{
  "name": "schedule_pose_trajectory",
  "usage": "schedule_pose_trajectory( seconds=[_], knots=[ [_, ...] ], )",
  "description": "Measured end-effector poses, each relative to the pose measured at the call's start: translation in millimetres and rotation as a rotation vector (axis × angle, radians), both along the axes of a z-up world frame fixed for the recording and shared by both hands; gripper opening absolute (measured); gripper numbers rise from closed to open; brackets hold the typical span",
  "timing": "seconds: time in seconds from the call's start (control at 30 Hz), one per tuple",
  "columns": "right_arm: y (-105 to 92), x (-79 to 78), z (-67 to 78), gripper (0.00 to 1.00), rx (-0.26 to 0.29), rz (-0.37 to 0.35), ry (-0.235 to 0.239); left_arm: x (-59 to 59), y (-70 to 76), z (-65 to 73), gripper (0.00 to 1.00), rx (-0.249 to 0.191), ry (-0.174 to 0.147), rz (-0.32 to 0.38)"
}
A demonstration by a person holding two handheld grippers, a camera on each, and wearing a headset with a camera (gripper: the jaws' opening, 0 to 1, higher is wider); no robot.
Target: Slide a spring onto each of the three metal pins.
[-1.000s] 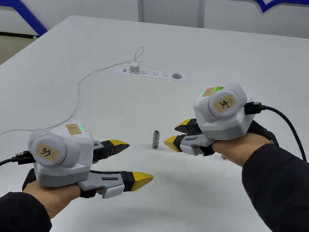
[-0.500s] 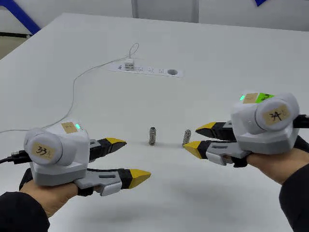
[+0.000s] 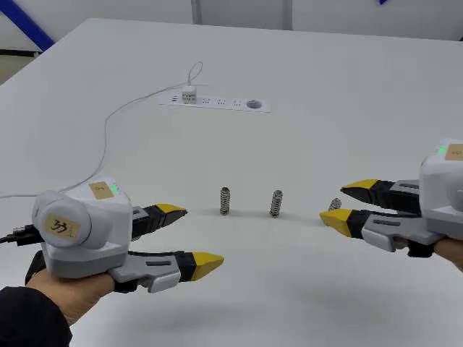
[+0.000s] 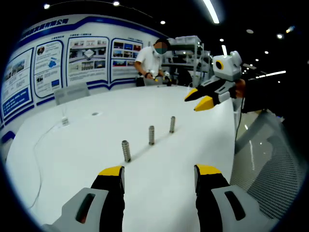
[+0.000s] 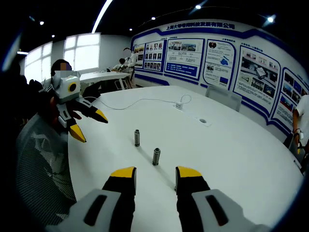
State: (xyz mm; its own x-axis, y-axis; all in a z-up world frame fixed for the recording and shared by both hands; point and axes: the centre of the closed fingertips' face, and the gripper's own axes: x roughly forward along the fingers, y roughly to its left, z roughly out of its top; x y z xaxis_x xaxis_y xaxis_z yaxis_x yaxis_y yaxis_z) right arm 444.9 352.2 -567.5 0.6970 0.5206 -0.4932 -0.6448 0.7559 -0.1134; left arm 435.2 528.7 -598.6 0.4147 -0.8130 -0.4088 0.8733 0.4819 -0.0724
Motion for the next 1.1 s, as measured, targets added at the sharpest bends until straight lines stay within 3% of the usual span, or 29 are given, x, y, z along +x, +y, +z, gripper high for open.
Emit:
schedule_pose_trajectory(
  seconds=[0.47, 0.7, 1.1],
  knots=[
    [-30.5, -16.7, -18.8, 0.47, 0.064, -0.019, -0.011, 1.6, 1.0, -4.6, 0.60, 0.003, 0.014, 0.001],
    [-38.9, -20.4, -30.2, 0.52, 0.049, -0.028, 0.000, 1.4, 1.2, -7.2, 0.60, 0.004, 0.021, 0.001],
    [-42.1, -22.8, -36.0, 0.53, 0.089, -0.063, 0.012, 0.6, 1.3, -9.8, 0.60, 0.002, 0.030, 0.000]
  ],
)
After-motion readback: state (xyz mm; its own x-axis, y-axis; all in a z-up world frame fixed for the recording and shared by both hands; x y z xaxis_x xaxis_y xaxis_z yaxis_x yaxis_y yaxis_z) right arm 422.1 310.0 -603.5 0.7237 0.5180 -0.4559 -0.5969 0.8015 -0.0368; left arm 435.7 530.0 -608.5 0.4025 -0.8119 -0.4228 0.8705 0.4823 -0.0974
